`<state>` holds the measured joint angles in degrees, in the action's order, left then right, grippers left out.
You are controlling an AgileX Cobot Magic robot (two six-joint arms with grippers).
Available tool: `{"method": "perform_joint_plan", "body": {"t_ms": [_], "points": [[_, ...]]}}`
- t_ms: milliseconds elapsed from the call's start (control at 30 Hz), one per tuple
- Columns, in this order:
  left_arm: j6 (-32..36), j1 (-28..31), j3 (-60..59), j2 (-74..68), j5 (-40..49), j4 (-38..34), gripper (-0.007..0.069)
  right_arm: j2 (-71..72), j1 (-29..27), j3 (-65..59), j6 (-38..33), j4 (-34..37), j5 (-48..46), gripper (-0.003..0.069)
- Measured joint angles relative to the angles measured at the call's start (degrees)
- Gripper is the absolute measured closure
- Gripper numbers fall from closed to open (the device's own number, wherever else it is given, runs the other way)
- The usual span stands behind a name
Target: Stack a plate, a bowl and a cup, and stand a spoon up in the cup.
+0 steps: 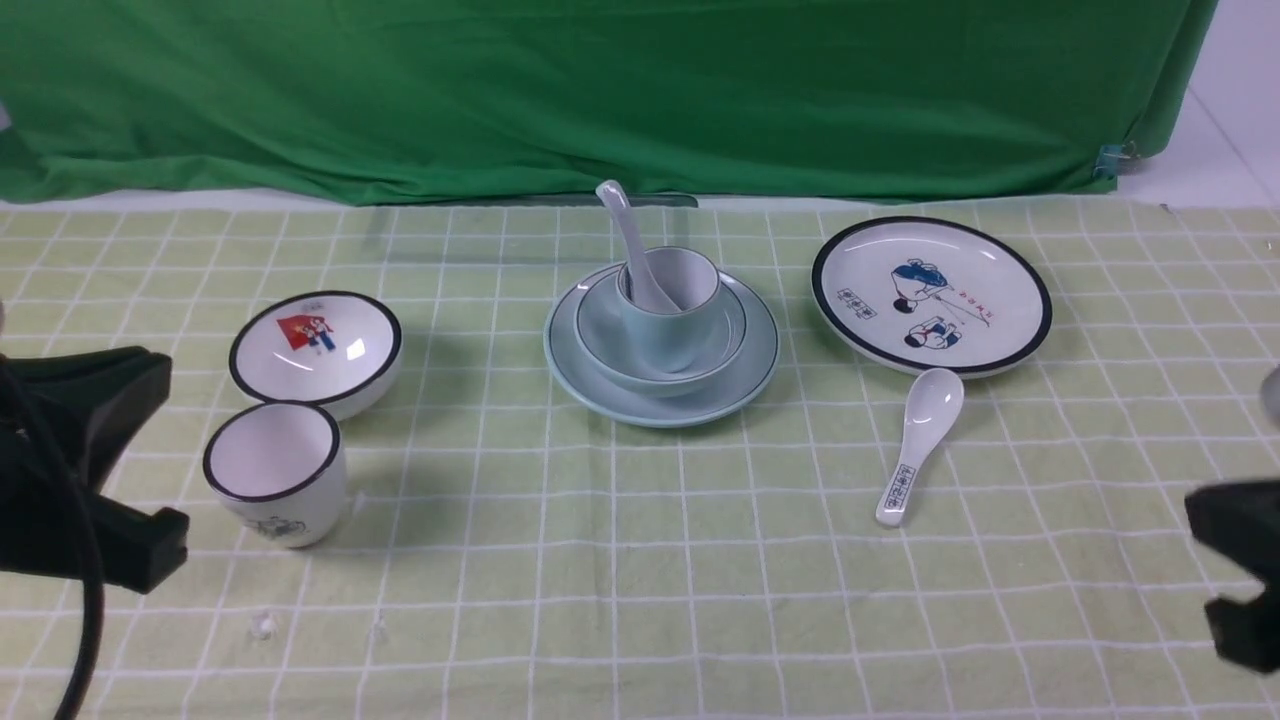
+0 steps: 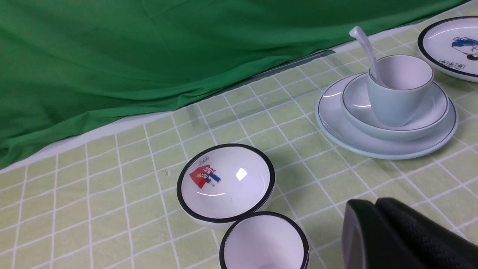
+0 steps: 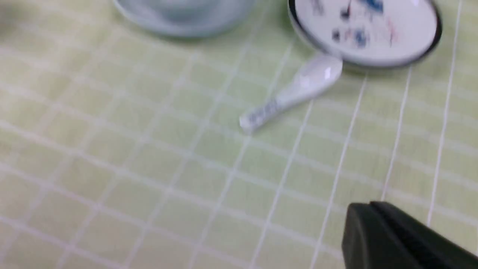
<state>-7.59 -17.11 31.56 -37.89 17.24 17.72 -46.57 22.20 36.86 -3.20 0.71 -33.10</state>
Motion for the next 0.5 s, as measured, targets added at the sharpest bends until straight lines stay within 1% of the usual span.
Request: {"method": "perform_joint_plan", "body": {"t_ms": [133, 233, 400, 500], "points": [[0.00, 0.00, 0.00, 0.00, -0.03, 0.00, 0.0656, 1.41, 0.00, -4.81, 0.60, -1.62, 1.27, 0.0651], [0.00, 0.00, 0.00, 0.00, -0.08, 0.06, 0.0656, 3.43, 0.00, -6.12, 0.47, -2.09, 6.84, 0.0651], [0.00, 0.00, 0.00, 0.00, -0.08, 0.06, 0.0656, 10.73, -1.23, -16.02, -5.01, -2.56, 29.76, 0.0651], [0.00, 0.00, 0.00, 0.00, -0.08, 0.06, 0.0656, 19.62, -4.35, -25.69, -6.70, -2.68, 44.61, 0.0651]]}}
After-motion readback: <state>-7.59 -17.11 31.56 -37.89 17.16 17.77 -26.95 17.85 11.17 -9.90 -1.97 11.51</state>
